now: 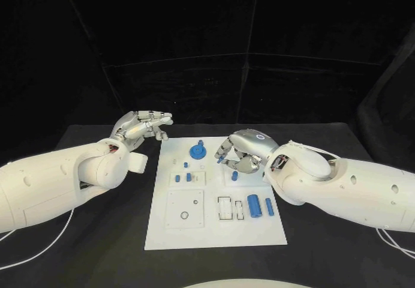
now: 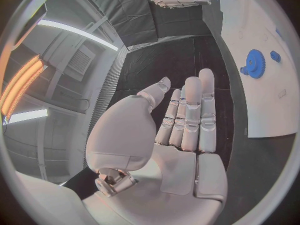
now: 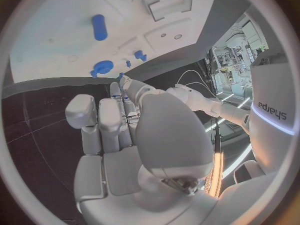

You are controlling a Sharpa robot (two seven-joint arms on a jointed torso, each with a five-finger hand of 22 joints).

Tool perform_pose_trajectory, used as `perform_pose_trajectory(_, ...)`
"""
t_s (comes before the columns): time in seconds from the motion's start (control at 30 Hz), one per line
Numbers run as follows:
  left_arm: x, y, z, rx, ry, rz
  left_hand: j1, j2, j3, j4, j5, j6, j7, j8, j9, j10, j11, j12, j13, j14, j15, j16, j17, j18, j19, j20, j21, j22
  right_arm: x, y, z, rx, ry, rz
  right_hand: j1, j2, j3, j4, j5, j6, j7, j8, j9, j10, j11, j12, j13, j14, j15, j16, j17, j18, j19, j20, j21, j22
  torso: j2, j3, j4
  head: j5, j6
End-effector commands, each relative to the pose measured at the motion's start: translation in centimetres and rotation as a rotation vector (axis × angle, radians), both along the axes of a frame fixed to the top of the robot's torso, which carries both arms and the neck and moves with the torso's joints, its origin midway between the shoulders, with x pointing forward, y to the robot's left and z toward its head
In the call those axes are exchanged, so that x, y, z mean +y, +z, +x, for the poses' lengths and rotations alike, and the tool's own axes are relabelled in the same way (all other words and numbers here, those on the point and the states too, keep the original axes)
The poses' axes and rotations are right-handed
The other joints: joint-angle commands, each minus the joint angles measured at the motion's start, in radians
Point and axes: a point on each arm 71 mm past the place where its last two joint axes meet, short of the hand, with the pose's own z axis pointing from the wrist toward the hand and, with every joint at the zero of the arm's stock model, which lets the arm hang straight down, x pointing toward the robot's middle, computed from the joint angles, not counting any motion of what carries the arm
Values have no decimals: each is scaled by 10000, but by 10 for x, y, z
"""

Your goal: Assemble the parts on the task board

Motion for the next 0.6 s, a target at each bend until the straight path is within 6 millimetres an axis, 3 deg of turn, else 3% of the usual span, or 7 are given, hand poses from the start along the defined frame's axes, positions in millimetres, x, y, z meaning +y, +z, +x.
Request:
perform_pose_trajectory(0.03,-5,2,-1,-37,-166,-128,45,83,-81,-7,26,-89,-10,44,-8,-66,13,61,2,-51,2,-36,-17,129,30,58,-49,-16,14,3,-3,33,373,513,-90,38,38,-8,63,-10,51,-37,6,-4,91,-65,11,346,-12,33,14,-53,58,-23,60,8,9,-6,-1,322,-161)
perform_pose_trajectory(0.23,-11,2,-2,-63,-300,-193,45,83,-81,-7,26,-89,-10,44,-8,-66,13,61,2,-51,2,-36,-17,129,30,58,-49,-16,38,-13,-12,617,1058,183,-201,10,12,0,67,-20,71,-51,5,-10,111,-101,15,333,7,38,1,-52,42,-7,72,12,20,-29,-30,685,-281)
perform_pose_trajectory(0.33,-13,2,-2,-72,-324,-205,57,90,-88,-11,26,-97,-8,47,-8,-77,14,67,2,-56,4,-35,-21,129,32,60,-58,-22,48,-25,-17,942,1431,-43,-258,3,-11,12,52,-23,71,-56,5,-12,116,-118,17,330,13,53,8,-50,30,1,72,6,17,-10,-59,849,-353)
perform_pose_trajectory(0.4,-14,2,-2,-74,-342,-210,60,92,-90,-12,25,-99,-7,48,-8,-79,15,69,2,-57,4,-35,-22,130,32,60,-60,-24,55,-33,-22,1123,1665,-177,-261,3,-12,12,52,-23,71,-57,5,-12,116,-118,17,330,13,56,11,-51,35,1,77,15,17,11,-54,904,-385)
perform_pose_trajectory(0.6,-16,2,-2,-77,-402,-234,65,94,-96,-13,26,-106,-5,49,-8,-87,17,73,2,-60,5,-35,-24,130,33,61,-65,-28,69,-49,-29,1405,2035,-450,-264,4,-14,13,52,-23,71,-56,5,-12,115,-119,18,331,14,61,16,-50,30,2,74,8,18,6,-37,1126,-469)
